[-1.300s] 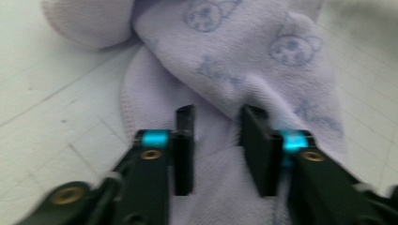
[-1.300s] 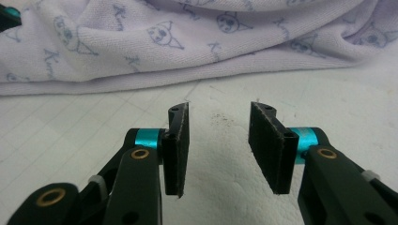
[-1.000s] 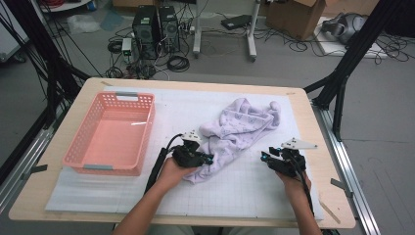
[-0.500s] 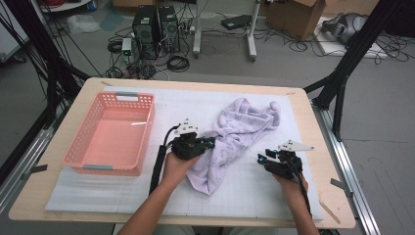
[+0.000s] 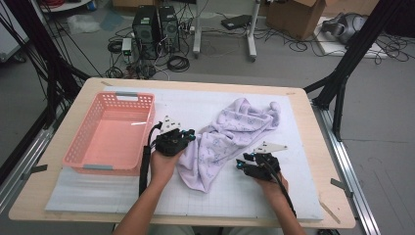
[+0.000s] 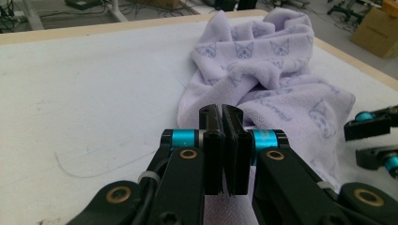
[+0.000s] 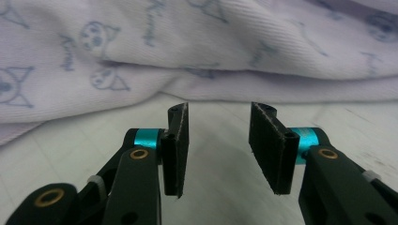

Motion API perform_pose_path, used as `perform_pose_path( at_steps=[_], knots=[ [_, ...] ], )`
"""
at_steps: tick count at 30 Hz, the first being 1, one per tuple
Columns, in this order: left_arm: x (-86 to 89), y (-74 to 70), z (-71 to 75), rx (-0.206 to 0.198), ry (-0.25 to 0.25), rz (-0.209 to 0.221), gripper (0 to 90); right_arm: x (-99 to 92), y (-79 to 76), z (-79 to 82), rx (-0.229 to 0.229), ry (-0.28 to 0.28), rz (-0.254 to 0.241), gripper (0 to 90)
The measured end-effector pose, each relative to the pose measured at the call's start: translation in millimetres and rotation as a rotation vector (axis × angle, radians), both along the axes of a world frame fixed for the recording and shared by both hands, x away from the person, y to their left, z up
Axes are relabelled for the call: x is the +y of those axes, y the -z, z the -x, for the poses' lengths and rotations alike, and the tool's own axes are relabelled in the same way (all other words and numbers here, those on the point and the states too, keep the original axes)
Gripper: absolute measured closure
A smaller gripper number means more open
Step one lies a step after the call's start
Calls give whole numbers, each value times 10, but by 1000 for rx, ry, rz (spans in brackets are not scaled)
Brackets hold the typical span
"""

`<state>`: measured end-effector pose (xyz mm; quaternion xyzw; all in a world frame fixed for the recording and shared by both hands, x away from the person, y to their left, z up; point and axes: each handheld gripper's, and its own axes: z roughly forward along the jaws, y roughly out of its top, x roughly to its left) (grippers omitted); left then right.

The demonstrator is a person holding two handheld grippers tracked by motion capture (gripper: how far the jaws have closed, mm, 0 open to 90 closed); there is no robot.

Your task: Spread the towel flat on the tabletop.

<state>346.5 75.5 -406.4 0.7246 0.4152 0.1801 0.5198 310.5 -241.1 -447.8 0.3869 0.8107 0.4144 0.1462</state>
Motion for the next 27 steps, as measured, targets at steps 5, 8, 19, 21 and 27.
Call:
perform_pose_path(
  at_steps=[5, 8, 19, 21, 27],
  knots=[
    [-2, 7, -1, 3, 0, 5, 869, 174, 19, -24, -14, -33, 45, 586],
    [-7, 8, 4, 1, 10, 6, 869, 271, 9, -85, -31, -39, 40, 593],
    [-20, 19, 90, 8, 56, 27, 869, 69, -44, -118, 25, -106, 93, 884],
    [-53, 22, 115, 12, 68, 39, 869, -118, -64, -60, 36, -93, 71, 885],
    [-194, 18, 153, 8, 89, 63, 869, -612, -291, 113, 32, -37, 138, 884]
  ],
)
